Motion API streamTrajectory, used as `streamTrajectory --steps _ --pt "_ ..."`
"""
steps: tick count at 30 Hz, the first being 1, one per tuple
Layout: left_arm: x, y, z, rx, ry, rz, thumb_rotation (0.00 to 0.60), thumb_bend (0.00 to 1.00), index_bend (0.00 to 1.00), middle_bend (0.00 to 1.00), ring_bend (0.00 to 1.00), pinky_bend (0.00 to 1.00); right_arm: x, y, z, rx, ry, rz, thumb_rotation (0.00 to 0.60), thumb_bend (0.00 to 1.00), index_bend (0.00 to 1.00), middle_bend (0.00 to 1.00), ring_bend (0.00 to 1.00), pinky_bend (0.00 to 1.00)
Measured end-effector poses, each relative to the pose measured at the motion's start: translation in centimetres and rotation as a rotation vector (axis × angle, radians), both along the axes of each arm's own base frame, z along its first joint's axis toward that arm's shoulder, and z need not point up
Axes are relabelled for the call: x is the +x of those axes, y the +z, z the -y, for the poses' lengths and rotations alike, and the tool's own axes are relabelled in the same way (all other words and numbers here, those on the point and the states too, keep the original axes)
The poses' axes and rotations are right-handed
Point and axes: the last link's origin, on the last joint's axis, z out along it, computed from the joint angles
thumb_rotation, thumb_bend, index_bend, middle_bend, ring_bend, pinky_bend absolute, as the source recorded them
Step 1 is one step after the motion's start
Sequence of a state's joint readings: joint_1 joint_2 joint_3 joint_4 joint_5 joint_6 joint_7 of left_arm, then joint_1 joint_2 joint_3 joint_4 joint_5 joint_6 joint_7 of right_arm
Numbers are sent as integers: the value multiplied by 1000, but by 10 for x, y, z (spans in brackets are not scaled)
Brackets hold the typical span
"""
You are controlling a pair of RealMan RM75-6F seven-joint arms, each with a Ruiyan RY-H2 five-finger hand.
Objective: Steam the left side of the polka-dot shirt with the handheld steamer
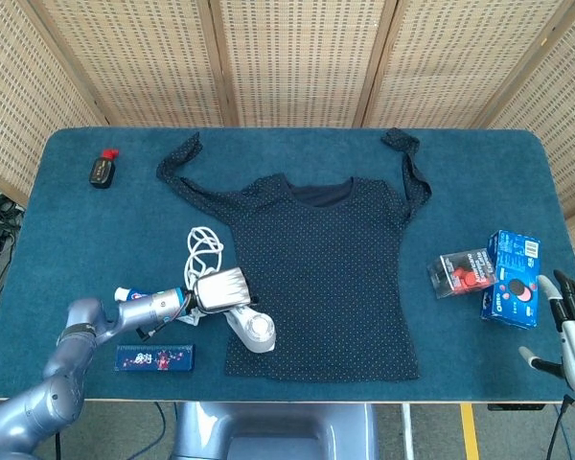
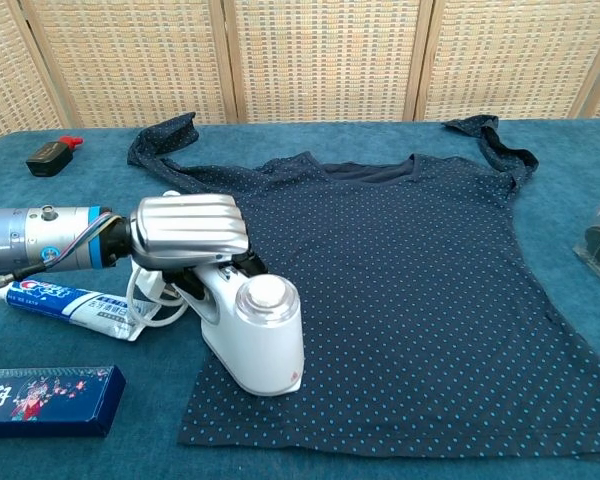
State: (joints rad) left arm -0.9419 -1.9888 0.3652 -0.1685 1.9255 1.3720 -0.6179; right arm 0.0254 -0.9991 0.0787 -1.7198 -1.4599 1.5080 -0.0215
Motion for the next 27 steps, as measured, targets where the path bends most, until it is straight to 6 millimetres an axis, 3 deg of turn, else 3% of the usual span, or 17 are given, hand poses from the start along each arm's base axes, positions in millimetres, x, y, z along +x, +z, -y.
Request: streamTrajectory --steps 15,27 --pt "15 -15 31 -132 -93 61 600 658 1000 854 766 857 0 2 -1 -3 4 5 600 0 116 0 0 0" --pt "-1 -7 20 -69 -114 -33 600 658 1000 854 766 857 2 2 -2 -2 11 5 600 0 116 0 0 0"
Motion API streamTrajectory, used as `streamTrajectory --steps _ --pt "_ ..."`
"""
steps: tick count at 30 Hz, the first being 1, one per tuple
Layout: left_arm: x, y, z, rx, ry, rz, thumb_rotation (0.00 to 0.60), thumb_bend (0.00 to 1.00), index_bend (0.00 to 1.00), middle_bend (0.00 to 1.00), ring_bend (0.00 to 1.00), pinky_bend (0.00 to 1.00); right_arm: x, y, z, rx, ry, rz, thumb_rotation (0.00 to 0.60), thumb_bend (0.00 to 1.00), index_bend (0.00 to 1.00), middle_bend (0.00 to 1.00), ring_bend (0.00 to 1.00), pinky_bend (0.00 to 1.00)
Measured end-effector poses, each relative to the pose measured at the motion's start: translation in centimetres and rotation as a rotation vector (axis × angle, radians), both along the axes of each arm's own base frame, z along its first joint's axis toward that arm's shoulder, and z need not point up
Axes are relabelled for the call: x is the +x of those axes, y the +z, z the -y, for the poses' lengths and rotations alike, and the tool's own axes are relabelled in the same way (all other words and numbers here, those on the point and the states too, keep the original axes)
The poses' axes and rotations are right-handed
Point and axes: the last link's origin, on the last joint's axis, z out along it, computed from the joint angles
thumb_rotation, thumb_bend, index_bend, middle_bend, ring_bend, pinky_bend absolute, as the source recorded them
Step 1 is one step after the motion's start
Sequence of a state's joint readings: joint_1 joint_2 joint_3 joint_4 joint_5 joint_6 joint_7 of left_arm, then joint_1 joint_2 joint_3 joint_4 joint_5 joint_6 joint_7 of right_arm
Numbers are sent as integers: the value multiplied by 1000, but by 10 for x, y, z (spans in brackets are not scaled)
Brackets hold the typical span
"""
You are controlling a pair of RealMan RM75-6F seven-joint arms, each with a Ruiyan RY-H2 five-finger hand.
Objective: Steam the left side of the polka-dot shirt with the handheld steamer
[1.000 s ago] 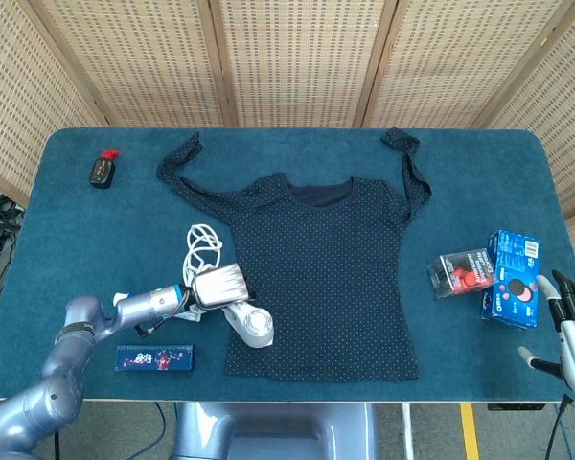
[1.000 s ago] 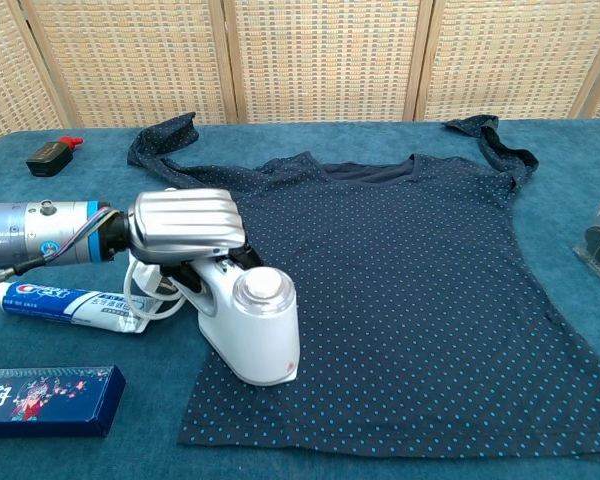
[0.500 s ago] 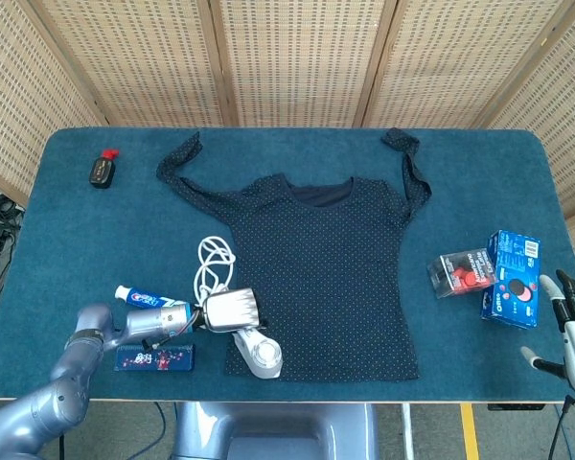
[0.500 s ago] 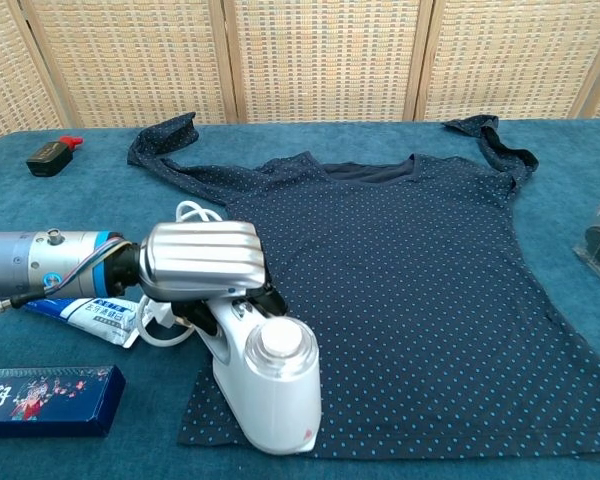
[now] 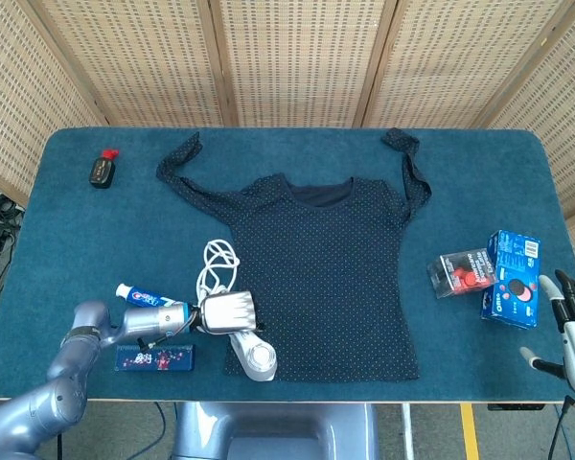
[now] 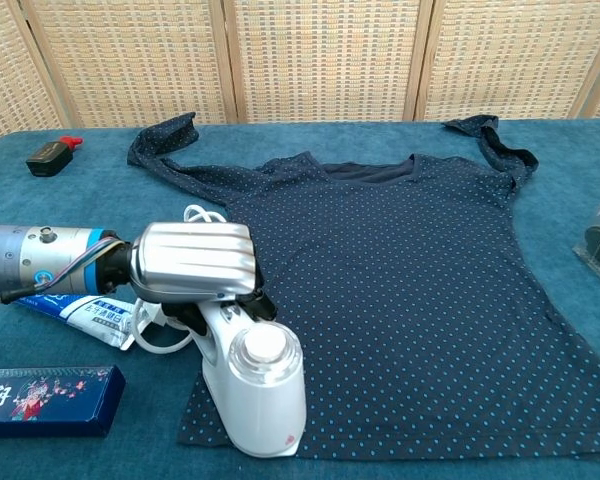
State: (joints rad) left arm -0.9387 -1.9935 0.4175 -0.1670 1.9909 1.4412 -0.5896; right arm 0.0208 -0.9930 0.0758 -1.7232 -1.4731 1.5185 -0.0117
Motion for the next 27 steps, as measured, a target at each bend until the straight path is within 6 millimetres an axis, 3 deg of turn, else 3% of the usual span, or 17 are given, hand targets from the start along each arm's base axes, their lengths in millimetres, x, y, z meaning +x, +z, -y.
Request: streamTrajectory --steps 10,19,23,27 --pt "-22 22 -18 94 50 -48 600 658 1000 854 766 857 2 -1 -1 1 10 0 600 0 116 0 0 0" --pt "-17 43 -33 179 105 46 600 658 1000 854 766 857 6 -1 -5 0 27 1 600 0 117 0 0 0" --pt "-14 65 -50 266 170 134 600 657 1000 854 766 857 8 0 -7 -1 38 5 600 0 116 0 0 0" --pt "-20 99 -71 381 244 205 600 655 1000 854 766 857 10 0 -9 4 49 10 600 0 117 0 0 0"
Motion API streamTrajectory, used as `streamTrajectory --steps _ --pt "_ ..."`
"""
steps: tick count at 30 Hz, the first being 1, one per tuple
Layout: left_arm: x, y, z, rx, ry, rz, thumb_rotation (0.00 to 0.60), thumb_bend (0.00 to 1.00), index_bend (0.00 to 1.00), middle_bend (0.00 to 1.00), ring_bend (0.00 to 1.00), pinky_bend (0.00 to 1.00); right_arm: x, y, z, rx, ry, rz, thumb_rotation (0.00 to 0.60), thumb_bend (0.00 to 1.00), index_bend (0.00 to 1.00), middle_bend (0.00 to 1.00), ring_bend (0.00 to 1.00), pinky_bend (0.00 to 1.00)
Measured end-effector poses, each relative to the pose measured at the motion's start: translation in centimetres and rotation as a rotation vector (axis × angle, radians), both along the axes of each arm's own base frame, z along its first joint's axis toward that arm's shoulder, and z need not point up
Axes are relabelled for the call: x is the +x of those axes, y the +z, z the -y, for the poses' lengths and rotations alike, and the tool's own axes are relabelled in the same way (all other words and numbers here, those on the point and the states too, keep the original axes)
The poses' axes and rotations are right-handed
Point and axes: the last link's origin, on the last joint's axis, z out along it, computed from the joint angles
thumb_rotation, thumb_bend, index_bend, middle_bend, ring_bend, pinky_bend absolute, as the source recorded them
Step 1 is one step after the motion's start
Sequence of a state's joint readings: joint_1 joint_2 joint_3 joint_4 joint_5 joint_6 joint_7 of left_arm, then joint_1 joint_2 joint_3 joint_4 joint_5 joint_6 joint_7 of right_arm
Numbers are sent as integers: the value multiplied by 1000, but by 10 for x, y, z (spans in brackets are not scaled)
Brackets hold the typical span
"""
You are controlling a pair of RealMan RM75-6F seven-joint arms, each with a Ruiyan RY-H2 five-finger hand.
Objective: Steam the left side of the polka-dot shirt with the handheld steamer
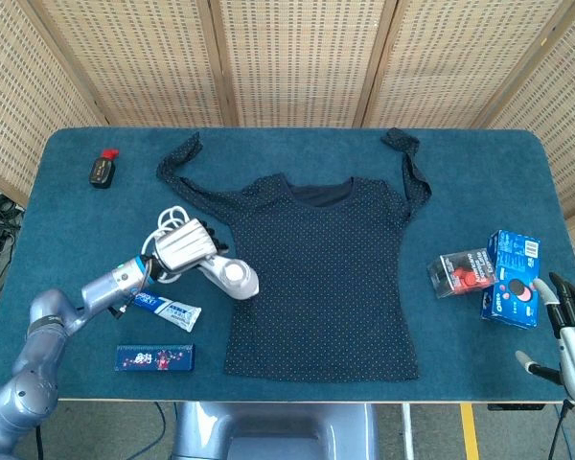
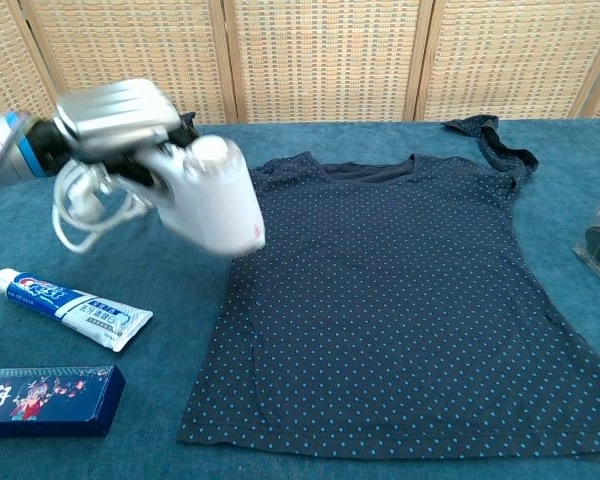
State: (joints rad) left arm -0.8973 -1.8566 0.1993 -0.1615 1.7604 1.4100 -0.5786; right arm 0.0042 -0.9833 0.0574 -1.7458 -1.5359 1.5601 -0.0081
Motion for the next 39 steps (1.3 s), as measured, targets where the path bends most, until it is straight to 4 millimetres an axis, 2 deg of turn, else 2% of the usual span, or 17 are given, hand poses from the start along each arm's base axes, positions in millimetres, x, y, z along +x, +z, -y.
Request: streamTrajectory --steps 3,10,13,17,22,24,25,27,28,29,31,32,34,39 --pt "-12 23 -10 74 53 8 600 651 1000 854 766 857 1 0 -1 3 7 3 600 0 116 0 0 0" --pt "-51 44 -18 163 203 -63 600 646 1000 854 766 857 3 0 -3 10 20 4 600 0 117 0 0 0" --pt "-66 47 -19 179 286 -58 600 645 1000 854 766 857 4 -1 -3 13 19 2 600 0 116 0 0 0" --pt "-80 40 -19 176 379 -57 600 635 1000 854 766 854 4 -4 -2 21 17 -5 600 0 116 0 0 0" --pt "-89 28 -16 159 444 -60 600 505 986 821 757 813 2 -6 -1 25 7 -9 600 0 116 0 0 0" --pt "-92 26 -16 154 461 -73 600 419 928 777 732 785 2 -7 0 25 4 -11 600 0 116 0 0 0" --pt "-93 24 -16 153 469 -79 600 329 833 720 710 766 2 -7 0 25 2 -12 600 0 116 0 0 0" --pt "-96 22 -16 151 493 -88 600 149 576 561 652 725 1 -7 0 26 2 -11 600 0 116 0 0 0" --pt "-98 20 -17 150 505 -92 600 53 373 417 580 675 2 -7 0 26 2 -11 600 0 115 0 0 0" --pt "-99 19 -17 148 516 -96 600 7 197 269 479 604 2 -7 0 25 3 -11 600 0 113 0 0 0" --pt "-102 17 -17 140 537 -102 600 0 38 80 290 448 2 -6 0 23 6 -10 600 0 110 0 0 0" --pt "-102 16 -17 135 543 -99 600 0 3 22 198 360 3 -6 -1 21 7 -9 600 0 109 0 0 0" --pt "-103 16 -16 120 554 -84 600 0 0 0 102 259 3 -6 -1 19 10 -9 600 0 109 0 0 0" --pt "-102 18 -13 74 566 -14 600 0 0 0 9 144 6 -6 -4 18 23 -8 600 0 106 0 0 0"
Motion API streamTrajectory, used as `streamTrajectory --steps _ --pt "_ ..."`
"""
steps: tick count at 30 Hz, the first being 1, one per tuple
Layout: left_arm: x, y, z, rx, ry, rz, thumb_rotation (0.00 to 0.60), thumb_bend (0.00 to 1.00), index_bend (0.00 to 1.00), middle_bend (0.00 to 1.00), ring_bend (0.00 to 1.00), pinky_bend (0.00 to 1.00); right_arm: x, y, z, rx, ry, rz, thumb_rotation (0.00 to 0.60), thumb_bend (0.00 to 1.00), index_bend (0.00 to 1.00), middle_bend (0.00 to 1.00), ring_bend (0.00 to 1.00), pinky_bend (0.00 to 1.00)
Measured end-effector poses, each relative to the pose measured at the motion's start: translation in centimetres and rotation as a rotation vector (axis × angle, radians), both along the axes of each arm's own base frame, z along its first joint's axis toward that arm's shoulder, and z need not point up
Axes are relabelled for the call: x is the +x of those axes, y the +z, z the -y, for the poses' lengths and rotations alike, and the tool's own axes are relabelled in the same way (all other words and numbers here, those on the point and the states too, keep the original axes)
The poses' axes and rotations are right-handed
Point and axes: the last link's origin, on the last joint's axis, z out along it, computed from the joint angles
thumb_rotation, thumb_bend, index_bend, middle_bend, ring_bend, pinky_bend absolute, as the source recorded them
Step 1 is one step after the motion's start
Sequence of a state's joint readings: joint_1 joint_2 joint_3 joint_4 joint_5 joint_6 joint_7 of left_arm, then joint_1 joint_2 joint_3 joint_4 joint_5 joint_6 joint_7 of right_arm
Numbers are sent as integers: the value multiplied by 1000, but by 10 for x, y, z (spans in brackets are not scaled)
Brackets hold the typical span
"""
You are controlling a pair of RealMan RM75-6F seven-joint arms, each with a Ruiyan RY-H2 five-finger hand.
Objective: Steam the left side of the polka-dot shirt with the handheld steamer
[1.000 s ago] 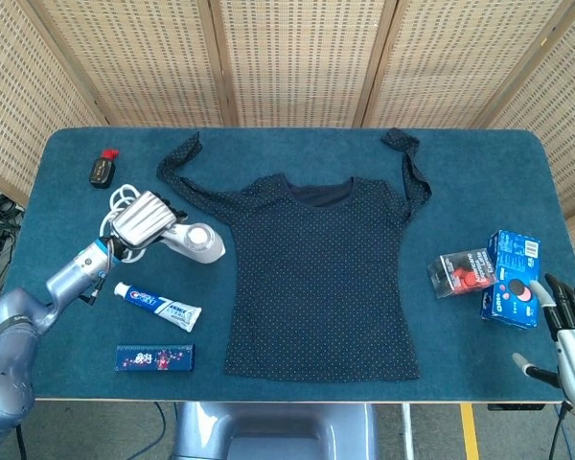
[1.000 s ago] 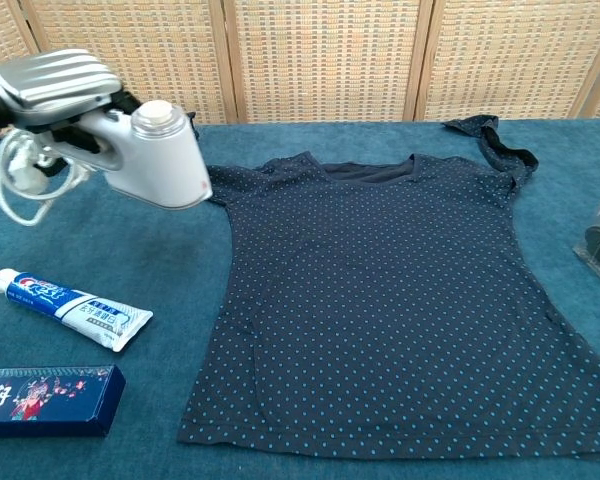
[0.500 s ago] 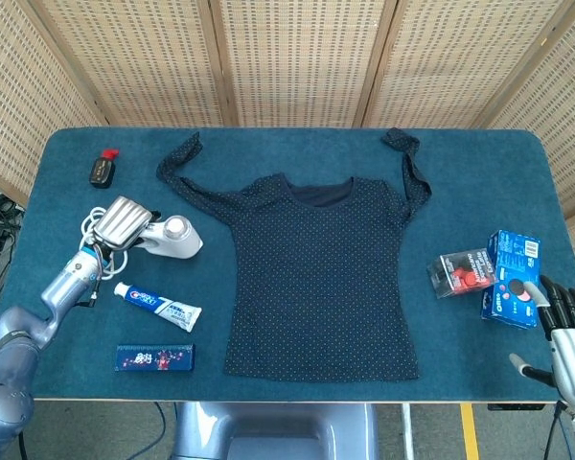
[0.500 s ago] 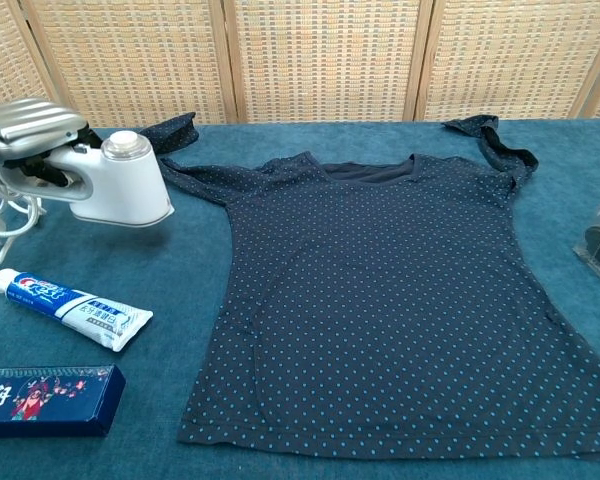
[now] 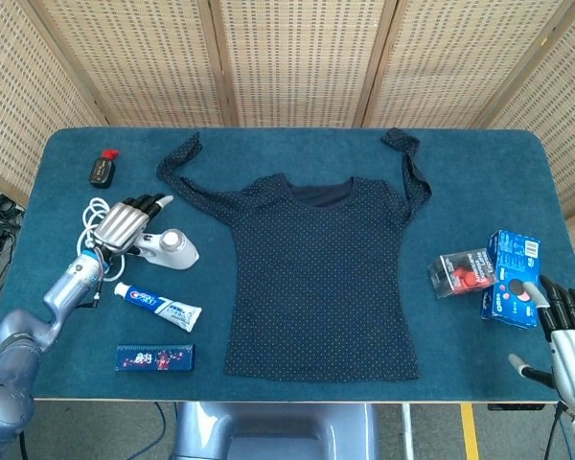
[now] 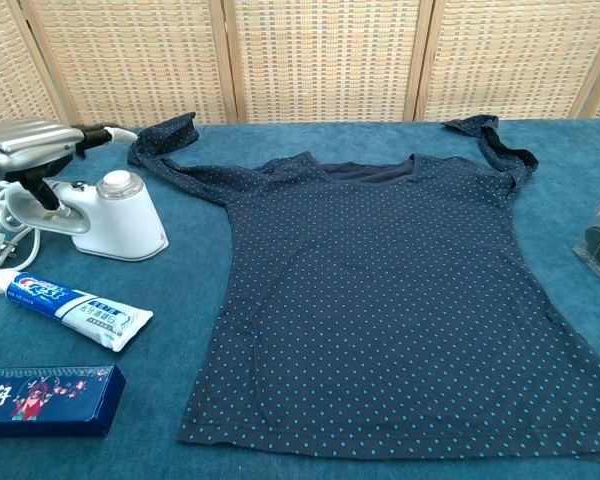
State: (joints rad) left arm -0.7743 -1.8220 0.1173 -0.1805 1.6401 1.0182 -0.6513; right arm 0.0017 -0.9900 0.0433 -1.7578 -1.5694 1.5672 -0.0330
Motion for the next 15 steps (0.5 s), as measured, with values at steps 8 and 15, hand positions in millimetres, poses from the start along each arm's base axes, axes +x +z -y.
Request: streamTrajectory --steps 8,15 --pt "-9 11 16 -37 -25 57 600 0 0 0 0 0 5 1 -6 0 29 9 600 0 106 0 0 0" --pt "-15 34 37 -3 -83 136 600 0 0 0 0 0 5 3 -7 7 31 35 600 0 106 0 0 0"
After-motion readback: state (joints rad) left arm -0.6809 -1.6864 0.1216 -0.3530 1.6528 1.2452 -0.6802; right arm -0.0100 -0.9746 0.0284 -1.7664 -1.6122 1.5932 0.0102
